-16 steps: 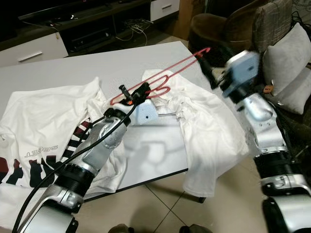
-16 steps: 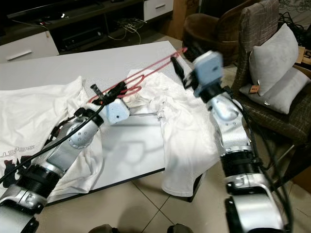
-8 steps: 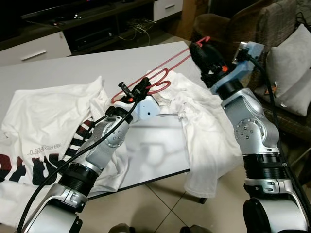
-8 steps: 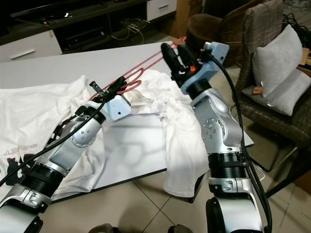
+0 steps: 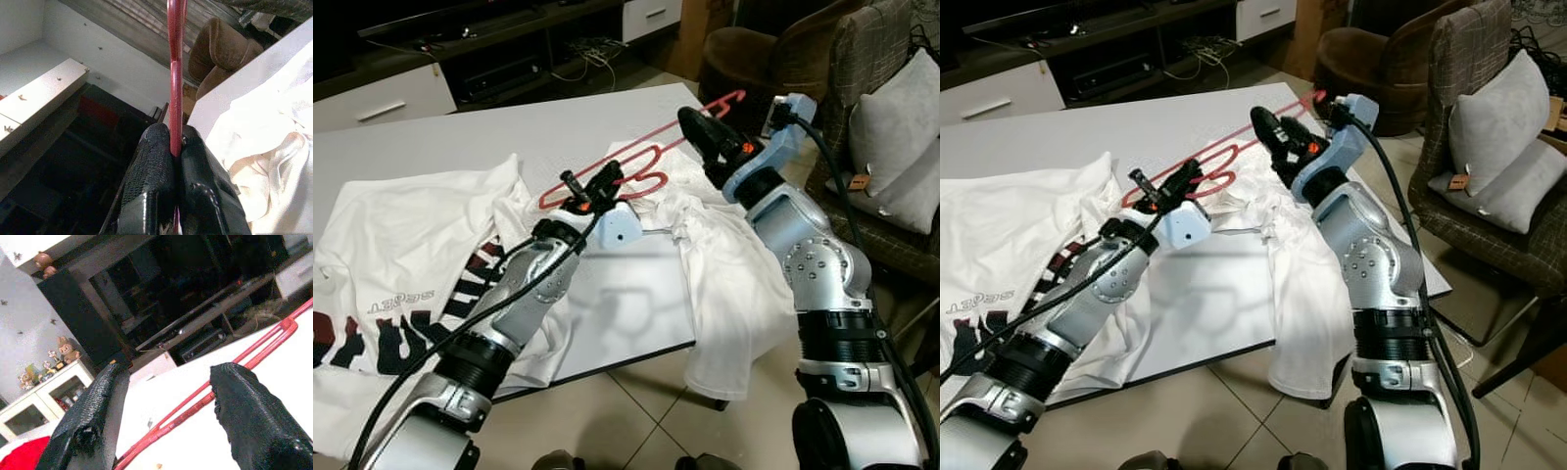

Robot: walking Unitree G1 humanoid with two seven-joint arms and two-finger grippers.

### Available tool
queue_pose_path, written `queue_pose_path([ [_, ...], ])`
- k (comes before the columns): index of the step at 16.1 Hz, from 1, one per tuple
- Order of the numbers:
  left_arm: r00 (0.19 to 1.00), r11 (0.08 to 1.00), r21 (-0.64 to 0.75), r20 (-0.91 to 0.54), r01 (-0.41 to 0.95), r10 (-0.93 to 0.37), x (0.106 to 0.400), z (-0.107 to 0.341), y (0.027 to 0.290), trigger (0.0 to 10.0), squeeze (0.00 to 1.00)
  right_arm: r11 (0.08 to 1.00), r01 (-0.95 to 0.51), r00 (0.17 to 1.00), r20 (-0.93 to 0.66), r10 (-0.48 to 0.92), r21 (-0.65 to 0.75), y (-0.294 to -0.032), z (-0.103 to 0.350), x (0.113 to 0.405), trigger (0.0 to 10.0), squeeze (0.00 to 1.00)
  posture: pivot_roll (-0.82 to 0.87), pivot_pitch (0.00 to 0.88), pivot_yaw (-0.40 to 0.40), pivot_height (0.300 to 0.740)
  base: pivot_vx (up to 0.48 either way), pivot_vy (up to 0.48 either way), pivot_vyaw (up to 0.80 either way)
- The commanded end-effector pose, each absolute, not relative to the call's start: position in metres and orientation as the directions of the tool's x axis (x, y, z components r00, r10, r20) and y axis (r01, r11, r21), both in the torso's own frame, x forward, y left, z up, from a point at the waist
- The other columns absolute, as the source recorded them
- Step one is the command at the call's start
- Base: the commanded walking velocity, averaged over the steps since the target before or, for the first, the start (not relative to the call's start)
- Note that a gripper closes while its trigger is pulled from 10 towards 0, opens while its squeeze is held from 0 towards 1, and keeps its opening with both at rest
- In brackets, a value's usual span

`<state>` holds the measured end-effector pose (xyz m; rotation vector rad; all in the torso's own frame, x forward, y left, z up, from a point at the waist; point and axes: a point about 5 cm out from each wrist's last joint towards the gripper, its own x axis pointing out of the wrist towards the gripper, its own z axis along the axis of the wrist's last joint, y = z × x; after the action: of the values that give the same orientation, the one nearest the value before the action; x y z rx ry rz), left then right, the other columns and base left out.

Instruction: Hang hanger

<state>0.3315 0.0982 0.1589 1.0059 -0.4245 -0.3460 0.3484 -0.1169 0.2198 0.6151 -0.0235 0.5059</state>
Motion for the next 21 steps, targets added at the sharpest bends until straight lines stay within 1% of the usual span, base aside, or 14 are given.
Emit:
queue_pose_path([
  [1, 0.84, 0.491, 0.87, 0.236, 0.041, -0.488, 0.328, 0.168, 0.093, 10.0, 0.0, 0.669, -0.443, 0.879, 0.142, 0.455, 0.597, -0.112, 0.219, 0.349, 10.0, 0.31, -0.05, 0.0, 0.0, 0.736, 0.0, 0.0, 0.0],
  [3, 0.823, 0.464, 0.886, 0.257, 0.009, -0.507, 0.326, 0.17, 0.091, 10.0, 0.0, 0.652, -0.411, 0.89, 0.125, 0.439, 0.637, -0.111, 0.22, 0.352, 10.0, 0.3, -0.05, 0.0, 0.0, 0.736, 0.0, 0.0, 0.0],
  [4, 0.797, 0.419, 0.908, 0.275, -0.031, -0.537, 0.324, 0.171, 0.087, 10.0, 0.0, 0.656, -0.376, 0.902, 0.097, 0.42, 0.654, -0.111, 0.22, 0.357, 10.0, 0.28, -0.05, 0.0, 0.0, 0.736, 0.0, 0.0, 0.0],
  [5, 0.791, 0.409, 0.911, 0.286, -0.05, -0.541, 0.324, 0.172, 0.086, 10.0, 0.0, 0.661, -0.357, 0.908, 0.08, 0.41, 0.66, -0.111, 0.219, 0.359, 9.2, 0.26, -0.05, 0.0, 0.0, 0.736, 0.0, 0.0, 0.0],
  [6, 0.786, 0.407, 0.911, 0.298, -0.064, -0.542, 0.323, 0.173, 0.085, 10.0, 0.0, 0.658, -0.343, 0.912, 0.069, 0.404, 0.67, -0.112, 0.219, 0.359, 5.6, 0.25, -0.05, 0.0, 0.0, 0.736, 0.0, 0.0, 0.0],
  [7, 0.779, 0.408, 0.909, 0.319, -0.089, -0.54, 0.323, 0.175, 0.085, 10.0, 0.0, 0.652, -0.317, 0.919, 0.052, 0.391, 0.689, -0.114, 0.217, 0.36, 3.9, 0.24, -0.06, 0.0, -0.002, 0.736, 0.0, 0.0, 0.0],
  [8, 0.774, 0.409, 0.905, 0.342, -0.117, -0.534, 0.322, 0.177, 0.085, 10.0, 0.0, 0.651, -0.293, 0.927, 0.04, 0.374, 0.701, -0.117, 0.217, 0.361, 0.0, 0.18, -0.06, 0.0, -0.002, 0.736, 0.0, 0.0, 0.0],
  [9, 0.773, 0.41, 0.904, 0.346, -0.123, -0.532, 0.322, 0.178, 0.085, 10.0, 0.0, 0.651, -0.289, 0.928, 0.039, 0.37, 0.702, -0.118, 0.216, 0.362, 0.0, 0.18, -0.06, 0.0, -0.002, 0.736, 0.0, 0.0, 0.0],
  [10, 0.77, 0.407, 0.903, 0.355, -0.136, -0.53, 0.322, 0.178, 0.086, 10.0, 0.0, 0.649, -0.279, 0.932, 0.038, 0.359, 0.707, -0.121, 0.216, 0.363, 0.0, 0.13, -0.06, 0.0, -0.001, 0.736, 0.0, 0.0, 0.0],
  [14, 0.774, 0.387, 0.908, 0.359, -0.16, -0.521, 0.324, 0.177, 0.09, 10.0, 0.0, 0.631, -0.283, 0.936, 0.065, 0.345, 0.722, -0.123, 0.219, 0.362, 0.0, 0.07, -0.06, 0.0, 0.008, 0.736, 0.0, 0.0, 0.0],
  [21, 0.78, 0.372, 0.911, 0.359, -0.175, -0.512, 0.327, 0.176, 0.092, 10.0, 0.0, 0.615, -0.286, 0.941, 0.095, 0.325, 0.735, -0.125, 0.221, 0.363, 0.0, 0.07, -0.05, 0.0, 0.014, 0.736, 0.0, 0.0, 0.0],
])
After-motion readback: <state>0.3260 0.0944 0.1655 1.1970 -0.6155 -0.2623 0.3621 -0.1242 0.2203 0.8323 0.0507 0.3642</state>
